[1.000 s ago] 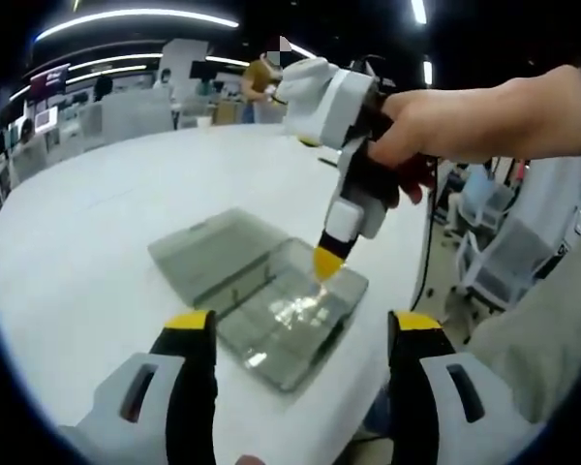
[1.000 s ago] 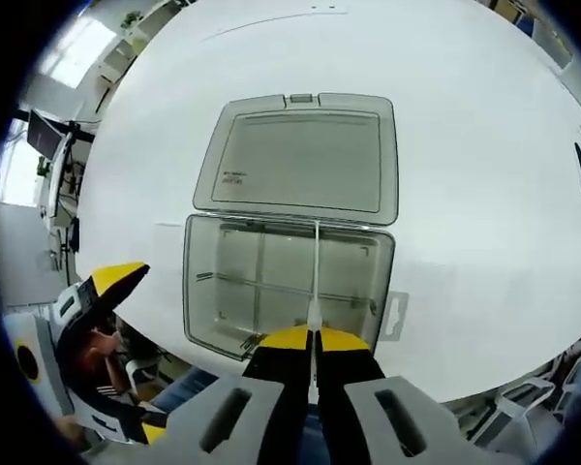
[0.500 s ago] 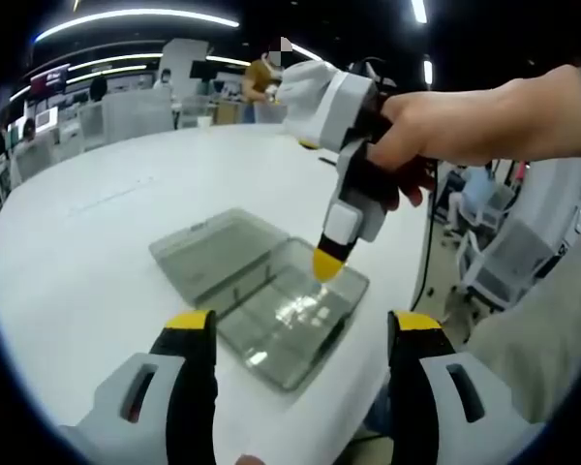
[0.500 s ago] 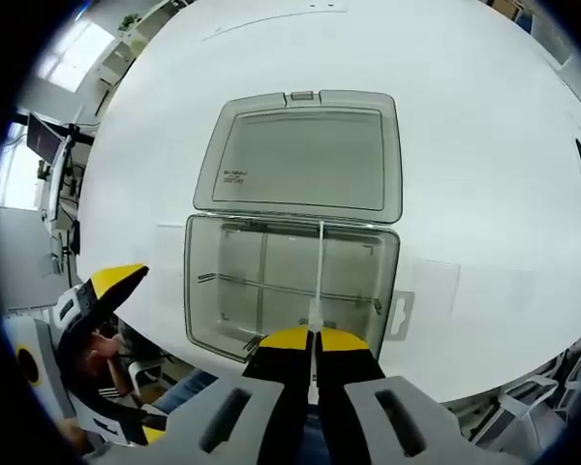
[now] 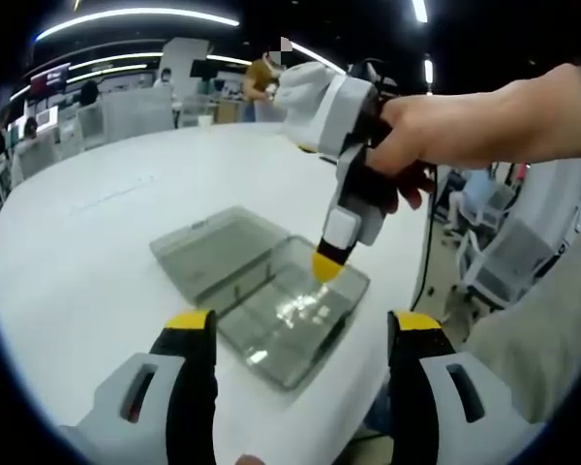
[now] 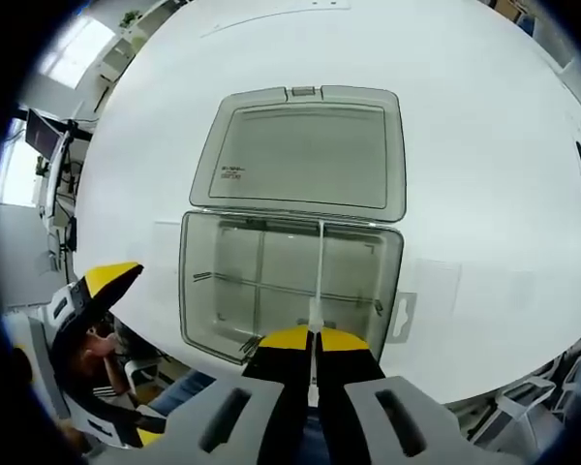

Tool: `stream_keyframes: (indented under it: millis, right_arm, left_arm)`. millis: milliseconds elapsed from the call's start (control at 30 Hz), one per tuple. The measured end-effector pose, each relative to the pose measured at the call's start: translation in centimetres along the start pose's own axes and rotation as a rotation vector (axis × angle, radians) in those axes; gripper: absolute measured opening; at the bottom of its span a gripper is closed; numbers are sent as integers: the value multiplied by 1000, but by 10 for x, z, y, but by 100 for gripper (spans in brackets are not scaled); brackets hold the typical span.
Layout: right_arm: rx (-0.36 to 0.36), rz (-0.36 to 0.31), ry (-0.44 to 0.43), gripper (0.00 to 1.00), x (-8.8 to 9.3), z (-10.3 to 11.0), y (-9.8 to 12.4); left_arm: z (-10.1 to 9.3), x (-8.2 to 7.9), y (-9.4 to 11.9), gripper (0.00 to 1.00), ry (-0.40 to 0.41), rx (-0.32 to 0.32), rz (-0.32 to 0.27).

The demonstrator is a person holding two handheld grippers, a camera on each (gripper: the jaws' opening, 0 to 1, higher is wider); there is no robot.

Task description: Insert the divider into the dual guide fixture by aligning both edges with the guide slots and pushing it downward to the bottom, including one-sided entry, uneven engagement, binding, and posture correction.

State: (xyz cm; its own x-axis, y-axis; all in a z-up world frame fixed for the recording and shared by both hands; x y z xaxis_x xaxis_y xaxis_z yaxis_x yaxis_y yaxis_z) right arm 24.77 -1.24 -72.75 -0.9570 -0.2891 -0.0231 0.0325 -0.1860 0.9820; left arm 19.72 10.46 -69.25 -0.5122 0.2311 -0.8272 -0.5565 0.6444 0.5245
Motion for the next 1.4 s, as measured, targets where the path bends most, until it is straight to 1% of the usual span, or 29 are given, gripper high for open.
stream_keyframes:
  millis: [167, 233, 300, 400, 600, 867, 1200, 1400]
  right_arm:
    - [10, 3, 3, 0, 1, 1, -3]
    - [13, 5, 0, 0, -1, 0, -6]
    - [23, 7, 20, 0, -1, 1, -8]
    - [29, 8, 23, 0, 1, 2, -8]
    - [43, 13, 28, 0, -1, 1, -13]
    - [58, 27, 36, 0, 1, 3, -13]
    - [92, 51, 55, 0, -1, 6, -15]
    - [97, 60, 45, 0, 1, 6, -13]
  left_arm:
    - [1, 1, 0, 69, 1, 0, 3]
    - [1, 1, 0, 69, 0, 1, 5]
    - [1, 1, 0, 69, 1, 1, 4]
    - [1, 1, 0, 69, 1, 0, 5]
    - [2, 2, 0, 69, 0, -1, 11]
    - [4, 4, 0, 69, 1, -1, 19]
    - [3, 5, 0, 69, -3, 0, 29]
    - [1, 5, -1, 69, -11, 4, 37]
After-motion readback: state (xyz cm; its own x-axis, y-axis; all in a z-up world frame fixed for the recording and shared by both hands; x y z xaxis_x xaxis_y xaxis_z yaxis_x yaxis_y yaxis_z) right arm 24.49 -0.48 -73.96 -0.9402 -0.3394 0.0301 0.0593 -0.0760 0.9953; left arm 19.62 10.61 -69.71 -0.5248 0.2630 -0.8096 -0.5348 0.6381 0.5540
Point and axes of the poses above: the point that each gripper's makers call its tool centre point, and the gripper's own axes: y roughly backward along the fingers, z roughly to its left, x roughly out of its underside, the point moved 5 cm from there along y, roughly backward along the fingers, and after that the axes turned 2 degrees about -x, right-handed, at the moved point
